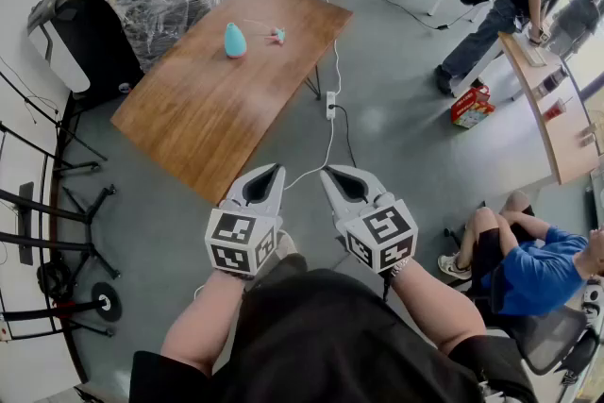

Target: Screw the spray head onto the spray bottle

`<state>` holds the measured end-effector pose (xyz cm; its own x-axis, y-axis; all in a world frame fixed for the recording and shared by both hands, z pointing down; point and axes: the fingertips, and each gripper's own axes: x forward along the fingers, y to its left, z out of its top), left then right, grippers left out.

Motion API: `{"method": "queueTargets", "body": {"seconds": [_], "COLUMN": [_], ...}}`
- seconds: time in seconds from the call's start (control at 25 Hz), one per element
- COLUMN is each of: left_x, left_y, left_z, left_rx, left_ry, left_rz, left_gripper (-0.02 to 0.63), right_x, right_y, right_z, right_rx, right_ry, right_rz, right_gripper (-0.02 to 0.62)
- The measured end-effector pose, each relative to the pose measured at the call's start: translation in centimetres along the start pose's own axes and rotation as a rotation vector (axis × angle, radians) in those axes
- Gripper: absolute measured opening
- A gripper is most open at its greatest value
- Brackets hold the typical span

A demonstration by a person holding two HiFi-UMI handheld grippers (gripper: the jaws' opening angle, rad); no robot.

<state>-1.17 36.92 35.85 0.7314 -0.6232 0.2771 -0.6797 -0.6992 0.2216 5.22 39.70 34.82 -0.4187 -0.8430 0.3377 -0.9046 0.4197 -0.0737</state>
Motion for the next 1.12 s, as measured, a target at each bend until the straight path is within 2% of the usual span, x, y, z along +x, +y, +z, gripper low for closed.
{"method": "queueTargets", "body": {"seconds": [0.32, 0.72, 0.92, 1.12], "left_x": [4.2, 8.1, 11.4, 17.1], "left_y": [7.1, 10.9, 12.9, 15.3], "left_z": [2.9, 4.8, 5.0, 4.8], "left_rx": [0.018, 0.055, 0.039, 0.002], "left_ry": [0.019, 0.046, 0.058, 0.083], "left_rz": [-0.002, 0.016, 0.018, 0.044], "left_gripper": [0.017, 0.018, 0.038, 0.049], "right_x": [8.8, 14.7, 17.6, 21.1], "right_y": [-2.5, -5.0, -7.3, -11.6], "right_z": [3.4, 5.5, 5.4, 5.2], "right_rx": [-0.017, -0.024, -0.026, -0.02], "right_ry": [0.022, 0.033, 0.051, 0.075], "right_rz": [0.013, 0.045, 0.059, 0.078], "right_gripper": [-0.008, -0.008, -0.008, -0.008]}}
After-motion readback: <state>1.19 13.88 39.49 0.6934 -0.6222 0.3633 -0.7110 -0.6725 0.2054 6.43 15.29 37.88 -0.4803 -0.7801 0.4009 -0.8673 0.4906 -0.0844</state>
